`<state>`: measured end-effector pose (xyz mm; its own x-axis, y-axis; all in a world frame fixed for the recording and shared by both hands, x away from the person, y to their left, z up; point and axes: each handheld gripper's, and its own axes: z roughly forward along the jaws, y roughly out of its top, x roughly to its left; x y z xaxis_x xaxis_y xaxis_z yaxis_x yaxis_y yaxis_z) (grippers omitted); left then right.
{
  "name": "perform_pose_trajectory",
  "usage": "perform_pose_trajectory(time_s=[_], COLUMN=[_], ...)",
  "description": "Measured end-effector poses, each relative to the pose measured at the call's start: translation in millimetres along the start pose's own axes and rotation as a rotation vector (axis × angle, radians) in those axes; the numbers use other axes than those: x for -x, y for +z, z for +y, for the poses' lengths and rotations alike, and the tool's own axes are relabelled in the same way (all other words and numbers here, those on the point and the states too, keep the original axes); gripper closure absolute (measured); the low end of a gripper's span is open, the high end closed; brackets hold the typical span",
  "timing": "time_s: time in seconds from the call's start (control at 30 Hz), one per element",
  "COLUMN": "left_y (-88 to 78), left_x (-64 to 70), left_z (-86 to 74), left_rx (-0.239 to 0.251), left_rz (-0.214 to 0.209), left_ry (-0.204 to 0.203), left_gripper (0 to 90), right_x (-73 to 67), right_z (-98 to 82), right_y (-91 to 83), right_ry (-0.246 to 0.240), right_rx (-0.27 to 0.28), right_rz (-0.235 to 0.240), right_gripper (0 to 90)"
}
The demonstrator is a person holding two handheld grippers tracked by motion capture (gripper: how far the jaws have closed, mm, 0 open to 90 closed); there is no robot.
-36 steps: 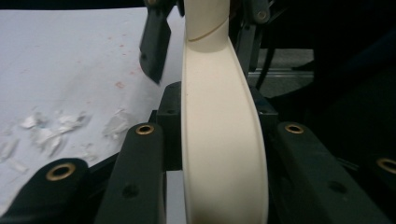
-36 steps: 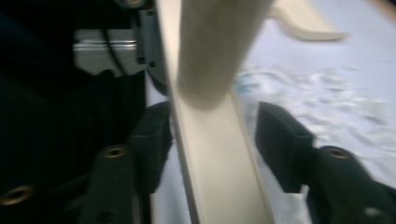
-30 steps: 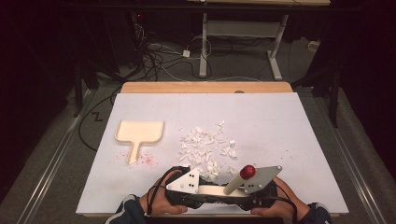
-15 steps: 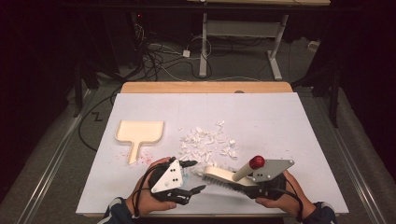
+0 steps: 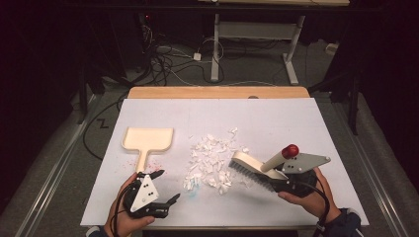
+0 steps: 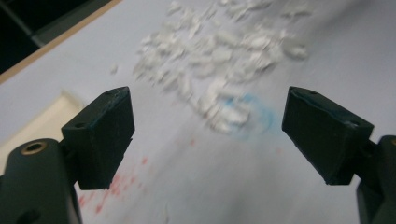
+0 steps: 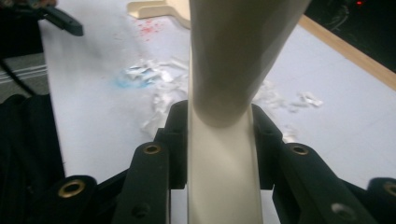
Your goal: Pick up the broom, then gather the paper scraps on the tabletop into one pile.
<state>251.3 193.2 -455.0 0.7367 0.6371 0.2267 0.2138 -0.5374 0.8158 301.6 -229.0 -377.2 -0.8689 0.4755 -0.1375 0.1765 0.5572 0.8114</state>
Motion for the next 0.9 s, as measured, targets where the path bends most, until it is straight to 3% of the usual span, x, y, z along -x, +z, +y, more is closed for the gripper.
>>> perform_pose_trajectory(time_s=[0.13, 0.37, 0.73, 0.9], left_y=[-7.6, -11.0, -9.7, -7.5], left_x=[-4.4, -7.4, -5.3, -6.2], left_z=[-15.1, -23.6, -24.5, -25.2], left_rx=[0.0, -0.012, -0.04, -0.044], left_rz=[0.039, 0.071, 0.075, 0.069], left_ry=[-0.071, -0.081, -0.069, -0.08], left_gripper=[16.2, 16.2, 16.2, 16.2], right_x=[7.3, 14.4, 28.7, 39.7], right_z=[-0.2, 0.3, -2.8, -5.2], right_y=[-2.4, -4.1, -3.2, -2.6], right_ry=[0.027, 0.045, 0.107, 0.111], right_rx=[0.007, -0.007, -0.019, -0.032], right_rz=[-0.025, -0.071, -0.127, -0.189], right_gripper=[67.9, 67.9, 67.9, 67.9])
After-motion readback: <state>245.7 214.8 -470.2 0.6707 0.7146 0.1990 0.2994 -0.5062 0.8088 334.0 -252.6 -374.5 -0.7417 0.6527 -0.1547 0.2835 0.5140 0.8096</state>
